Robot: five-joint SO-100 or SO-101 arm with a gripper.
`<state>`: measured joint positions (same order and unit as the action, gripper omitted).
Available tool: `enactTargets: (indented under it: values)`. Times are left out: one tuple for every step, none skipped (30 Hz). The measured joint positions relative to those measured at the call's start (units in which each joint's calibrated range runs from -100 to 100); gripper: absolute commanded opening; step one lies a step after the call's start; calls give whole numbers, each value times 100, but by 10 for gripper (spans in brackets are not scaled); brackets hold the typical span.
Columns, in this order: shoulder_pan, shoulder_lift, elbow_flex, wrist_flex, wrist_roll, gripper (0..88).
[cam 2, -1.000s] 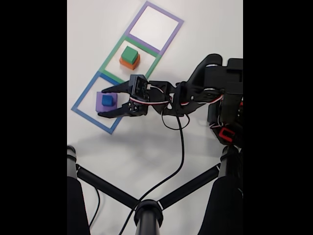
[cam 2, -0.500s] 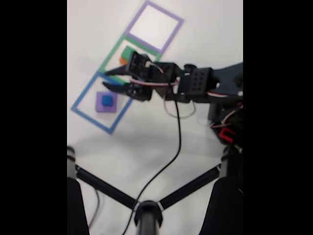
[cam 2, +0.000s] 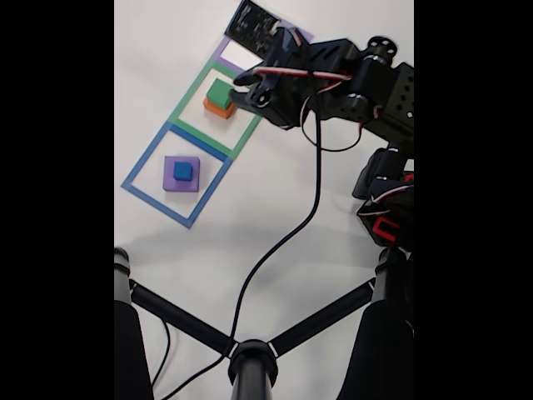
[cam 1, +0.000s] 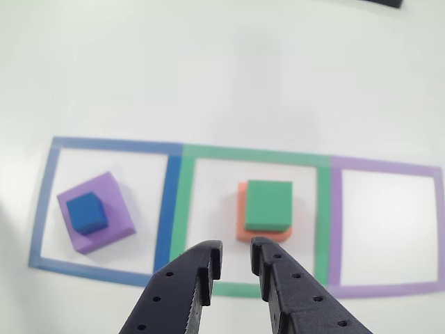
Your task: Tower of hanoi
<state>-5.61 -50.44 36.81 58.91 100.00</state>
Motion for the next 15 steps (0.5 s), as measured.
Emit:
enactTargets:
  values:
    - [41, -25, -270, 305, 0, 1]
    - [82, -51, -540, 602, -59, 2]
    - [123, -59, -836, 907, -99, 4]
    - [164, -59, -1149, 1268, -138, 9]
    - [205, -68, -1453, 1541, -158, 19]
    - [254, -68, -1732, 1822, -177, 28]
    - [295, -110, -1941, 2022, -177, 41]
    - [352, -177, -2045, 2167, -177, 62]
    - [409, -236, -2115, 2271, -177, 79]
    - [483, -287, -2150, 2368, -177, 109]
    - [557, -329, -2158, 2440, -177, 143]
    - [622, -363, -2158, 2496, -177, 169]
    - [688, -380, -2150, 2504, -177, 197]
    - [753, -405, -2097, 2504, -177, 222]
    - [810, -431, -2010, 2488, -177, 237]
